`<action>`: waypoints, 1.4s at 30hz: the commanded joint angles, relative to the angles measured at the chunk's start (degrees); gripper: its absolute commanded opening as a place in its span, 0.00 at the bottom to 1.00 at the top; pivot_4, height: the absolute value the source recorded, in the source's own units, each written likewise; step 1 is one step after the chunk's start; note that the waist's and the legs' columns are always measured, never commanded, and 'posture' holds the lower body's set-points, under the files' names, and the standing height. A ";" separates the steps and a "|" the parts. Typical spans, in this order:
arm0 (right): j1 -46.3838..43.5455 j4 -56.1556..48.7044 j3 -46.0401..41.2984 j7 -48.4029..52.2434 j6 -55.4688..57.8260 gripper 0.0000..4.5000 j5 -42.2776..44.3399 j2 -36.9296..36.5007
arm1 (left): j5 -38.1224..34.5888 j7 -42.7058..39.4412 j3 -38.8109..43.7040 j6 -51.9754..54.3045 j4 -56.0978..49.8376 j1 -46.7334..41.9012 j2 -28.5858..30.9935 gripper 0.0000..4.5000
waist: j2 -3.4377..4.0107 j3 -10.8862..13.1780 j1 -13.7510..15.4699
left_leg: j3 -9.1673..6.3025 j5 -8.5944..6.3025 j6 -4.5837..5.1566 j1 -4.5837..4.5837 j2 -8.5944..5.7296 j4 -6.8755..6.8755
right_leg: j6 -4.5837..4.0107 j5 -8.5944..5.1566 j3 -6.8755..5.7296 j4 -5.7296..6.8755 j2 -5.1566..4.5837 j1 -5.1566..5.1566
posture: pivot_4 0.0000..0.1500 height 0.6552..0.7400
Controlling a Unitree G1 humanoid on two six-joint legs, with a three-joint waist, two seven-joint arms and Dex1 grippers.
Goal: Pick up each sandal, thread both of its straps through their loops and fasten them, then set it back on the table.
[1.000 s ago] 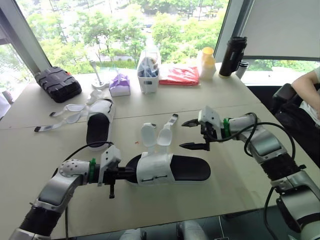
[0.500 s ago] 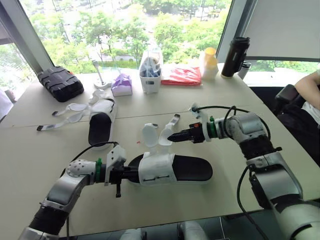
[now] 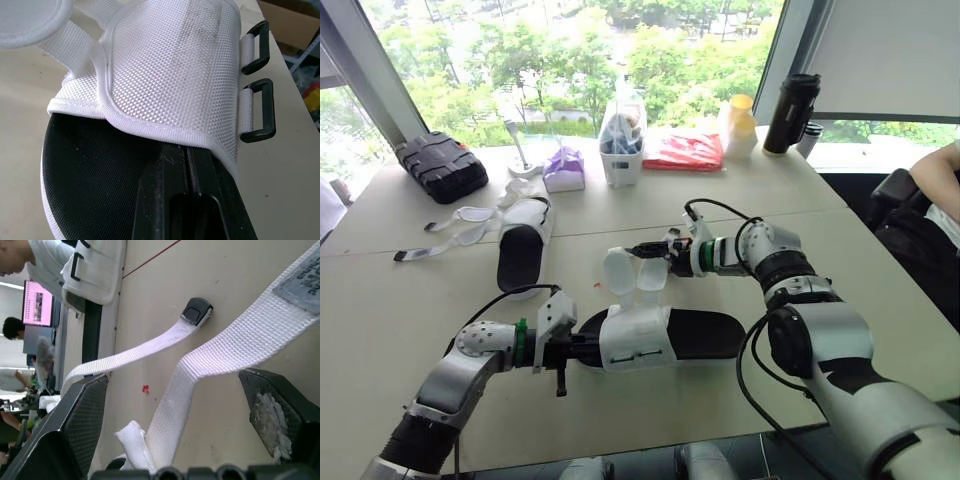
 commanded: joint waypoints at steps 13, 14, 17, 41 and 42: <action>-3.80 4.58 -5.29 -3.66 -7.82 0.44 -2.17 0.91 | 0.50 1.10 -1.32 1.39 -3.38 1.69 0.05 0.00 | 0.02 -0.01 -0.16 | -0.01 0.00 0.00 0.00 0.01 0.00 | 0.00 0.00 0.00 0.03 0.03 0.00 | 1.00 1.00; -4.13 4.39 -5.30 -2.85 -7.76 0.33 -2.23 0.96 | 0.54 1.08 -1.23 1.34 -3.39 1.89 0.20 0.00 | 0.02 -0.01 -0.18 | -0.01 0.00 0.00 0.00 0.02 -0.01 | 0.00 0.00 0.00 0.03 0.03 0.00 | 1.00 1.00; -4.74 4.02 -5.39 -1.14 -7.25 0.01 -2.21 0.87 | 0.73 0.96 -1.13 1.20 -3.30 2.17 0.55 0.00 | 0.02 -0.01 -0.27 | -0.01 0.00 0.00 0.01 0.02 -0.02 | 0.00 0.00 0.00 0.03 0.04 -0.01 | 1.00 1.00; 36.79 -82.37 34.55 42.56 -37.14 0.01 -10.81 -22.08 | 0.92 -0.85 -1.14 0.42 -1.37 1.66 2.83 0.00 | 0.07 0.00 -1.46 | 0.05 -0.02 0.02 0.05 0.16 0.03 | 0.07 -0.03 -0.04 -0.01 0.13 -0.01 | 1.00 1.00; 37.46 -81.98 35.23 42.45 -41.90 0.01 -12.63 -22.11 | 0.85 -0.96 -1.12 0.50 -1.41 1.74 2.95 0.00 | 0.06 -0.01 -1.44 | 0.03 -0.02 0.02 0.08 0.18 0.07 | 0.06 -0.03 -0.04 0.00 0.16 0.04 | 1.00 1.00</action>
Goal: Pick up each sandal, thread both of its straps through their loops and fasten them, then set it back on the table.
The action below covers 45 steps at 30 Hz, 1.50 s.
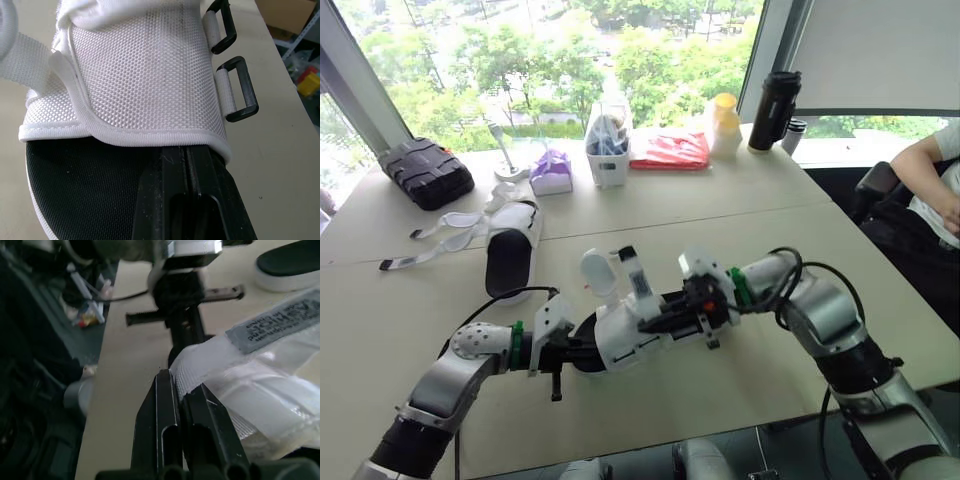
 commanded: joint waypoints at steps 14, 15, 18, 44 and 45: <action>-2.48 33.40 3.72 -23.88 -93.23 0.01 -39.05 4.93 | 0.09 -0.48 -0.85 1.66 -1.73 2.43 1.22 0.00 | -0.03 -0.02 -0.03 | 0.07 0.00 -0.01 0.29 0.00 -0.09 | -0.03 -0.01 0.05 -0.03 0.02 0.20 | 1.00 1.00; -3.46 36.72 3.83 -27.26 -96.24 0.01 -43.04 5.39 | 0.05 -0.31 -0.79 1.78 -1.96 2.65 1.22 0.00 | -0.03 -0.02 -0.01 | 0.07 0.00 -0.01 0.38 0.00 -0.12 | -0.04 -0.01 0.06 -0.02 0.03 0.28 | 1.00 1.00; -5.29 42.46 3.72 -35.78 -101.08 0.01 -50.88 6.26 | 0.04 0.10 -0.71 2.08 -2.68 3.10 1.21 0.00 | -0.05 -0.03 -0.01 | 0.09 0.00 0.00 0.90 0.01 -0.29 | -0.11 -0.06 0.09 -0.05 0.05 0.74 | 1.00 1.00; -3.23 34.74 19.33 -37.80 -100.11 0.96 -24.19 -24.40 | 1.68 -0.38 -3.45 -1.12 1.59 1.08 -1.31 0.00 | -0.11 -0.24 1.41 | 0.12 -0.01 0.03 0.92 -0.06 -0.21 | -0.35 -0.22 0.25 -0.21 -0.01 0.96 | 1.00 1.00; -2.79 33.45 20.17 -35.49 -97.12 0.96 -20.32 -25.26 | 1.70 -0.41 -3.58 -1.25 1.69 1.03 -1.43 0.00 | -0.10 -0.24 1.47 | 0.12 -0.01 0.03 0.91 -0.05 -0.21 | -0.36 -0.23 0.26 -0.21 -0.02 0.96 | 1.00 1.00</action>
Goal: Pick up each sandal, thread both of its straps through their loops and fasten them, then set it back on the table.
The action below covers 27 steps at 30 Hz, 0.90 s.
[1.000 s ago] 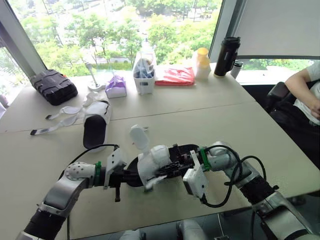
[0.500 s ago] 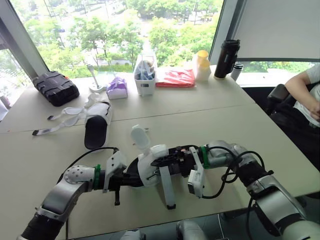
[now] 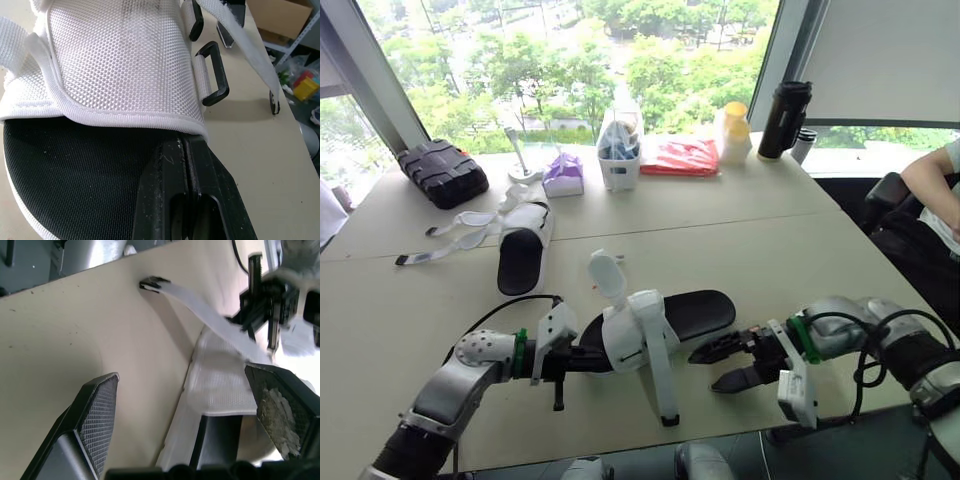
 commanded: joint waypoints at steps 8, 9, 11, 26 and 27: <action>1.74 -27.03 -4.89 29.81 80.64 0.96 58.09 -7.86 | 2.37 -0.10 -2.88 -1.14 2.26 -0.78 -1.67 0.00 | 0.04 0.00 0.53 | -0.14 -0.02 0.04 -0.02 0.13 0.10 | -0.01 0.00 -0.03 -0.04 -0.09 0.09 | 1.00 1.00; 1.17 -28.02 -6.13 30.47 86.98 0.96 60.18 -7.53 | 2.46 -0.10 -2.95 -1.22 2.29 -0.79 -1.73 0.00 | 0.04 0.00 0.60 | -0.14 -0.02 0.04 -0.03 0.13 0.11 | 0.00 -0.01 -0.04 -0.04 -0.09 0.09 | 1.00 1.00; -0.93 -29.08 -7.93 31.33 101.60 0.96 65.41 -6.79 | 2.59 -0.16 -3.06 -1.36 2.31 -0.82 -1.75 0.00 | 0.04 0.01 0.72 | -0.18 -0.02 0.05 -0.06 0.13 0.11 | 0.02 -0.02 -0.14 -0.06 -0.10 0.08 | 1.00 1.00; 0.38 -34.94 -13.17 30.82 148.65 0.96 74.72 4.00 | 2.59 0.24 -3.22 -1.27 2.11 -0.54 -2.03 0.00 | 0.03 0.00 1.54 | -0.15 -0.06 0.10 -0.25 0.04 0.10 | 0.19 -0.03 -0.26 -0.10 -0.09 -0.13 | 1.00 1.00; 0.80 -35.21 -13.68 29.77 149.59 0.96 74.72 5.37 | 2.57 0.35 -3.24 -1.19 2.02 -0.50 -2.08 0.00 | 0.03 0.00 1.54 | -0.15 -0.06 0.10 -0.25 0.04 0.11 | 0.22 -0.02 -0.27 -0.09 -0.08 -0.14 | 1.00 1.00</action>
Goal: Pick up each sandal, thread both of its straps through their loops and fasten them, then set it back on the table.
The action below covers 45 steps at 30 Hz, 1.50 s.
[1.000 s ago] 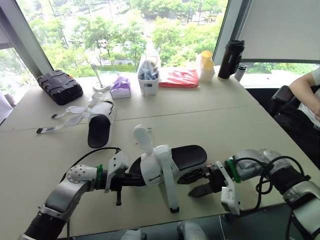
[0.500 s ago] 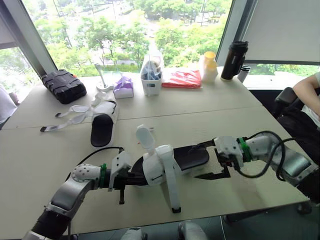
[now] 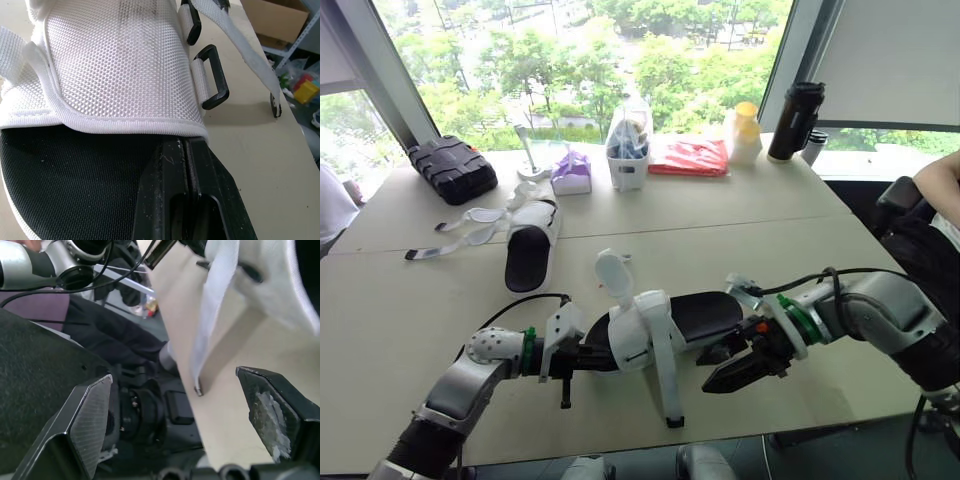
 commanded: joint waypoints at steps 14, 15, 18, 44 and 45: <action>4.16 -0.79 -8.33 -13.33 9.20 0.84 -0.88 17.33 | 1.51 1.31 -1.71 1.40 -0.44 1.23 -0.08 0.00 | -0.02 -0.01 0.09 | -0.02 0.00 0.00 -0.02 -0.02 0.00 | 0.16 0.08 -0.02 0.00 0.01 -0.02 | 1.00 1.00; 4.26 -0.55 -8.60 -13.86 9.42 0.73 -1.06 18.28 | 1.55 1.36 -1.78 1.41 -0.56 1.36 -0.10 0.00 | -0.02 -0.01 0.09 | -0.02 0.00 0.00 -0.02 -0.03 0.00 | 0.16 0.09 -0.02 0.00 0.01 -0.01 | 1.00 1.00; 4.95 -1.20 -9.24 -15.01 10.65 0.47 -0.95 20.08 | 1.52 1.50 -1.82 1.57 -0.77 1.50 -0.14 0.00 | -0.02 -0.01 0.11 | -0.04 0.00 0.00 -0.02 -0.02 -0.01 | 0.16 0.09 -0.03 0.01 0.01 -0.01 | 1.00 1.00; -22.95 21.68 -9.48 -3.46 10.95 0.01 -7.88 23.77 | 1.64 1.92 -1.87 1.98 -0.74 1.04 -0.60 0.00 | 0.01 0.01 0.04 | -0.06 -0.02 0.03 -0.13 -0.07 -0.02 | 0.20 0.05 -0.05 0.00 -0.02 -0.11 | 1.00 1.00; -23.63 23.23 -8.70 -2.49 10.00 0.01 -8.98 24.23 | 1.67 1.96 -1.86 1.99 -0.87 1.16 -0.56 0.00 | 0.02 0.01 0.02 | -0.06 -0.02 0.03 -0.13 -0.08 -0.02 | 0.21 0.06 -0.05 0.00 -0.02 -0.12 | 1.00 1.00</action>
